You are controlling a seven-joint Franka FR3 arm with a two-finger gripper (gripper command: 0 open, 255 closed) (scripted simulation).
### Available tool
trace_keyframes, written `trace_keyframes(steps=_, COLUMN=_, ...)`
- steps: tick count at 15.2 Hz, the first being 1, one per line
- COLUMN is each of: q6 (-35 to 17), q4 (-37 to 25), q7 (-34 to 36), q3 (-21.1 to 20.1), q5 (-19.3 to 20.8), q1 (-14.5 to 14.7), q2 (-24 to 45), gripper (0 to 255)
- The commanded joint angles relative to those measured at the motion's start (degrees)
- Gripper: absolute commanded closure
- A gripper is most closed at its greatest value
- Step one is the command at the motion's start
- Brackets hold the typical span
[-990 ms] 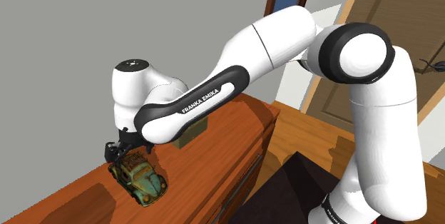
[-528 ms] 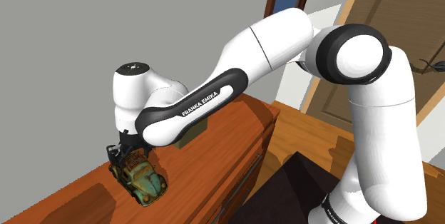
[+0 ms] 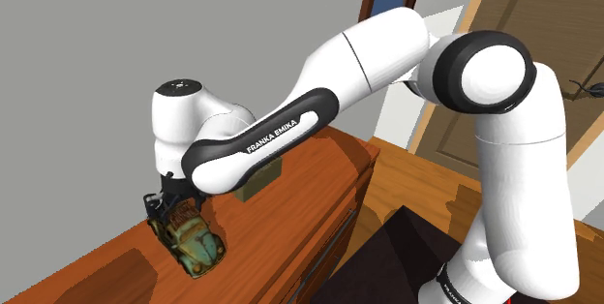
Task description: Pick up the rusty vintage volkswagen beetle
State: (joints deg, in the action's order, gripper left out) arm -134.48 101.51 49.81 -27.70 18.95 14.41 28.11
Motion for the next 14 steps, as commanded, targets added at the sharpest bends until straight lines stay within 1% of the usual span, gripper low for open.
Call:
trace_keyframes(steps=1, q6=1.16, q4=-0.55, q7=-0.35, q3=-0.36, q5=-0.54, q1=-0.18, q2=-0.75, gripper=255)
trace_keyframes(steps=12, q6=7.79, q4=-3.76, q7=-2.32, q3=-1.99, q5=-3.41, q1=-1.15, q2=-4.61, gripper=255)
trace_keyframes(steps=14, q6=7.89, q4=-3.81, q7=-2.35, q3=-2.01, q5=-3.45, q1=-1.16, q2=-4.66, gripper=255)
